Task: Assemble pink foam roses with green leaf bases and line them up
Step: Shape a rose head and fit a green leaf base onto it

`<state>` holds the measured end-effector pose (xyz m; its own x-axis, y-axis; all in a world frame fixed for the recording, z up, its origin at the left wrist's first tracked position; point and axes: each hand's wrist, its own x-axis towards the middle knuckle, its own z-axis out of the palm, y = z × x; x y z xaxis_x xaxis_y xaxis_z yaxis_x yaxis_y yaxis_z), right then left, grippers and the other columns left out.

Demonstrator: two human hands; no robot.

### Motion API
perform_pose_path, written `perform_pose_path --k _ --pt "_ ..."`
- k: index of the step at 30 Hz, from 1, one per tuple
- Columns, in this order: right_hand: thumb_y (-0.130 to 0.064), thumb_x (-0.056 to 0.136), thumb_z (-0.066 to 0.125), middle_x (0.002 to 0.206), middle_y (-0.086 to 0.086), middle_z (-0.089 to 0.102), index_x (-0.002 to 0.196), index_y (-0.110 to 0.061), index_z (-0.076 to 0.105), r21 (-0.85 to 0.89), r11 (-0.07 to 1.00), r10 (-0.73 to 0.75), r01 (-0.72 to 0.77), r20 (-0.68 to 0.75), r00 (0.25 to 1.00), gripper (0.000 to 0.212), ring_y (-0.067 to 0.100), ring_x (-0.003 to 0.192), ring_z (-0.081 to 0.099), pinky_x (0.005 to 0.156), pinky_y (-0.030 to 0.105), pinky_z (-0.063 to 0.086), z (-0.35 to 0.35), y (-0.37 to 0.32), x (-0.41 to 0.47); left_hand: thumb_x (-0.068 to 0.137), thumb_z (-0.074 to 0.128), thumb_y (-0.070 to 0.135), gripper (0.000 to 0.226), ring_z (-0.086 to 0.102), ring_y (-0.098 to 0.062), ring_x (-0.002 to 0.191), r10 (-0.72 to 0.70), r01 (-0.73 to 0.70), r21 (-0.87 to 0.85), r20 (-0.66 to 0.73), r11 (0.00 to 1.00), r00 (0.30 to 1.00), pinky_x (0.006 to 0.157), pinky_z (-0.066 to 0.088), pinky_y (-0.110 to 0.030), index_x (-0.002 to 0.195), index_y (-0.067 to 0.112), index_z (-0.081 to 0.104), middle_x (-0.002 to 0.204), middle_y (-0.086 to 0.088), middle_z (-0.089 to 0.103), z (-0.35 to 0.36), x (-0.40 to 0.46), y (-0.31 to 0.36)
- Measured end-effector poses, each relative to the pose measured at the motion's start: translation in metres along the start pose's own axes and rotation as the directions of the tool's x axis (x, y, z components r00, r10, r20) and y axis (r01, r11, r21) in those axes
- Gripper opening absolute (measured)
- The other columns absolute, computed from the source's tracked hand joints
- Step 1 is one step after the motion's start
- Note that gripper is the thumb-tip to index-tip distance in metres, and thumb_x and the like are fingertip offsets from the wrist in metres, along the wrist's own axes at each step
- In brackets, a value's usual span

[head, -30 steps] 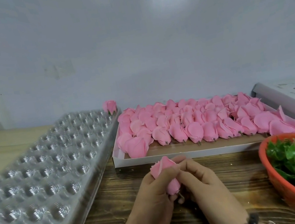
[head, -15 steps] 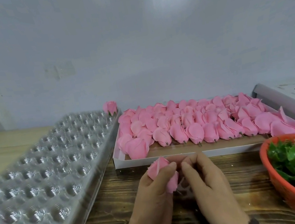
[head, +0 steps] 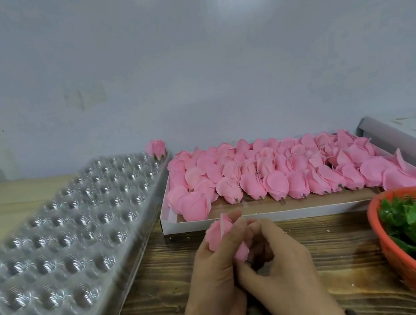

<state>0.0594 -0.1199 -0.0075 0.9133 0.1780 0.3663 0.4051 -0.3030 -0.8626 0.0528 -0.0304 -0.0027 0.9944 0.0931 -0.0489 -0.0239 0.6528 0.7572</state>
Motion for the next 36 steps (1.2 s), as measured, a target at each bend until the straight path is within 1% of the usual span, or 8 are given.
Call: perform_pose_path --k 3,7,11,16,21,25,30,36 --pt "-0.008 0.07 0.074 0.061 -0.007 0.064 0.071 -0.018 0.061 0.234 0.959 0.143 -0.159 0.083 0.986 0.016 0.002 0.052 0.055 0.054 0.012 0.043 -0.002 -0.001 0.003 0.064 0.067 0.021 0.019 0.066 -0.021 0.065 0.007 -0.008 0.036 0.023 0.999 1.0 0.052 0.054 -0.026 0.077 0.011 0.075 0.076 -0.011 0.07 0.0 0.0 0.003" --pt "0.0 0.079 0.066 0.058 0.004 0.064 0.073 -0.003 0.062 0.468 0.801 0.245 -0.374 0.315 0.917 0.008 0.01 0.05 0.056 0.049 0.018 0.045 -0.007 0.0 0.006 0.059 0.08 0.016 0.047 0.053 -0.02 0.061 0.022 -0.02 0.109 -0.017 0.994 1.0 0.043 0.032 -0.02 0.102 0.013 0.062 0.075 -0.01 0.069 -0.004 0.003 0.003" --pt "-0.007 0.083 0.062 0.06 -0.002 0.061 0.072 -0.012 0.062 0.375 0.898 0.177 -0.232 0.176 0.968 0.012 0.006 0.057 0.054 0.056 0.015 0.043 -0.005 0.004 0.005 0.069 0.075 0.002 0.039 0.056 -0.017 0.059 0.153 -0.143 0.224 -0.027 0.964 0.988 0.046 0.041 -0.024 0.102 0.015 0.06 0.07 -0.01 0.064 -0.008 0.006 0.007" --pt "-0.022 0.082 0.064 0.077 0.0 0.063 0.078 -0.024 0.063 0.155 0.988 0.011 -0.005 -0.036 0.999 0.006 0.006 0.069 0.057 0.063 0.015 0.044 -0.011 0.003 0.006 0.071 0.07 0.0 0.059 0.061 -0.003 0.067 0.356 -0.361 0.553 0.122 0.75 0.927 0.062 0.048 -0.013 0.122 0.024 0.051 0.076 0.001 0.065 -0.013 0.006 0.009" --pt "-0.033 0.075 0.07 0.085 -0.003 0.064 0.085 -0.028 0.068 0.051 0.998 0.022 -0.031 0.166 0.986 0.012 0.004 0.081 0.058 0.07 0.015 0.044 -0.018 0.0 0.008 0.076 0.064 -0.012 0.085 0.062 0.0 0.076 0.317 -0.403 0.656 0.253 0.638 0.914 0.067 0.048 -0.011 0.133 0.041 0.032 0.1 -0.001 0.055 -0.009 0.003 0.002" --pt "-0.013 0.071 0.078 0.096 -0.017 0.069 0.09 -0.025 0.068 0.174 0.984 0.006 -0.043 0.21 0.978 0.026 -0.006 0.085 0.06 0.071 0.005 0.041 -0.022 -0.001 0.01 0.076 0.067 -0.008 0.089 0.061 0.001 0.085 0.302 -0.44 0.685 0.321 0.58 0.898 0.072 0.046 -0.007 0.132 0.047 0.025 0.107 -0.005 0.053 -0.009 0.002 0.003" --pt "-0.001 0.07 0.075 0.086 0.007 0.071 0.082 -0.012 0.069 0.244 0.964 0.035 -0.106 0.278 0.96 0.017 0.007 0.075 0.062 0.072 0.019 0.049 -0.029 0.001 0.014 0.073 0.072 0.017 0.102 0.058 -0.007 0.092 0.284 -0.466 0.778 0.375 0.421 0.883 0.083 0.044 -0.014 0.128 0.068 0.003 0.107 0.001 0.053 -0.014 0.004 -0.002" --pt "0.002 0.072 0.072 0.073 0.006 0.07 0.072 -0.016 0.067 0.313 0.944 0.06 -0.102 0.143 0.988 0.018 0.012 0.069 0.062 0.065 0.024 0.05 -0.028 0.007 0.015 0.058 0.076 0.022 0.101 0.059 -0.005 0.096 0.289 -0.422 0.744 0.312 0.518 0.905 0.08 0.048 -0.015 0.129 0.064 0.017 0.105 0.021 0.052 -0.017 0.007 -0.005"
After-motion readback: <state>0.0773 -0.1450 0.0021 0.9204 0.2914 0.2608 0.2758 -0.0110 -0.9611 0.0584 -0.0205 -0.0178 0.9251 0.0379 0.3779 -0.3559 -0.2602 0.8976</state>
